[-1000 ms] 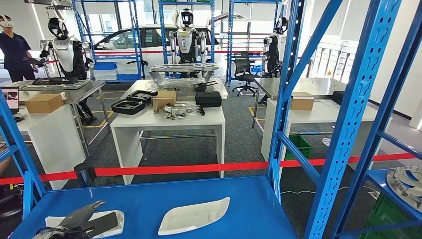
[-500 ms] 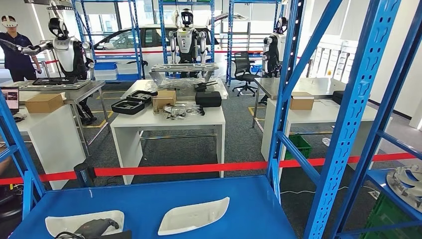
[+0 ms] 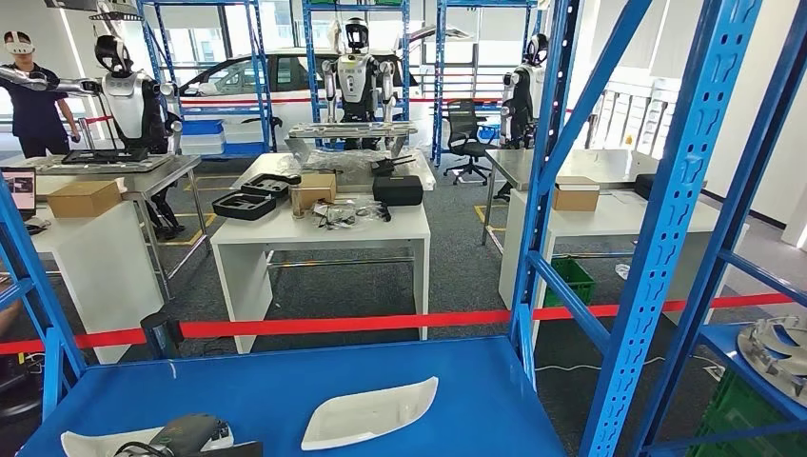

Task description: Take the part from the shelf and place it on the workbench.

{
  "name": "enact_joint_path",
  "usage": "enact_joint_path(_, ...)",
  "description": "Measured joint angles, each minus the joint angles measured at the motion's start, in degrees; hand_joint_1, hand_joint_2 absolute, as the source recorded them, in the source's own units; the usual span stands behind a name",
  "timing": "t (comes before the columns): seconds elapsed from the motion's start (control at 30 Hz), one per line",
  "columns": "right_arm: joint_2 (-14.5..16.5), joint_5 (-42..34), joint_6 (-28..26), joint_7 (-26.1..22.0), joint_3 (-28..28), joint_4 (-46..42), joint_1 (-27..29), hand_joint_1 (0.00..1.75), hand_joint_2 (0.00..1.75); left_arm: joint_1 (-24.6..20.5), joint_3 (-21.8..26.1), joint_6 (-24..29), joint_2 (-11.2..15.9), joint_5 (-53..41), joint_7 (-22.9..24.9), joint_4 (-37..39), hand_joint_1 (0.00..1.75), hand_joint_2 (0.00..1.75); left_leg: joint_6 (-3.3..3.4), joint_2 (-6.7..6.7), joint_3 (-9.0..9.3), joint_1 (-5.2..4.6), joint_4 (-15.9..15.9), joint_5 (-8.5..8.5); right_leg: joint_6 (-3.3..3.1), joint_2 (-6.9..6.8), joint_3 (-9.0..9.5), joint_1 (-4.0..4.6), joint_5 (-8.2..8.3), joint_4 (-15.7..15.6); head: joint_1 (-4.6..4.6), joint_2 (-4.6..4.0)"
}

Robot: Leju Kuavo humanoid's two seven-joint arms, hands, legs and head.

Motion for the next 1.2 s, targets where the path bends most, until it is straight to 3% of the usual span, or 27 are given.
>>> enact_joint_path(0.17,0.00,0.08,0.06,0.00,0.00,0.00,0.00,0.00,1.75,0.09,-0.11,1.62,0.00,0.14,-0.68,0.00,1.75,1.75,0.00,0.00,0.01,0.00,0.00,0.00,0.00,0.00,0.01,0.00,0.00,0.02,0.00,0.00)
enact_joint_path(0.37,0.00,-0.12,0.02,0.02,-0.27,0.00,0.01,0.00,1.75,0.92,-0.76,9.34,-0.26,2.36,-2.37,-0.20,1.75,1.75,0.00,-0.01,0.01,0.00,0.00,0.00,-0.01,0.00,-0.01,0.00,-0.01,0.02,0.00,0.00)
enact_joint_path(0.57,0.01,-0.72,-0.61,0.37,-1.57,0.00,0.17,0.00,1.75,2.13,2.14,23.55,-2.74,13.94,-4.64,-1.85,1.75,1.75,0.00,-0.04,-0.02,-0.01,0.00,0.00,-0.01,-0.02,-0.01,-0.02,-0.02,0.01,0.00,0.00)
enact_joint_path(0.77,0.02,-0.70,-0.89,0.38,-2.37,0.00,0.62,0.00,1.75,2.12,5.55,28.88,-4.01,17.34,-7.61,-3.97,1.75,1.75,0.01,0.00,-0.01,-0.02,0.00,-0.02,-0.01,0.00,-0.03,-0.02,-0.01,0.01,0.00,0.00)
enact_joint_path(0.87,0.02,-0.68,-1.03,0.13,-2.51,0.00,0.70,0.00,1.75,2.23,7.24,36.01,-4.30,20.39,-11.64,-5.97,1.75,1.75,0.01,0.00,-0.01,0.00,0.00,-0.01,-0.01,0.00,-0.04,-0.01,-0.01,0.02,0.00,0.00)
enact_joint_path(1.07,0.05,-0.63,-1.43,-0.68,-3.23,0.00,0.83,0.00,1.75,4.41,7.77,50.63,-4.36,27.87,-13.66,-18.57,1.75,1.75,0.02,-0.01,-0.01,-0.04,0.00,-0.08,0.02,-0.01,0.00,-0.04,-0.04,0.01,0.01,0.00)
enact_joint_path(1.2,0.11,-0.31,-1.31,-0.96,-3.56,0.00,1.00,0.00,1.75,9.75,7.64,53.53,-3.42,32.84,-13.22,-31.94,1.75,1.75,0.13,0.00,0.01,-0.16,0.02,-0.20,0.15,0.00,0.02,-0.25,-0.12,-0.01,-0.01,0.00)
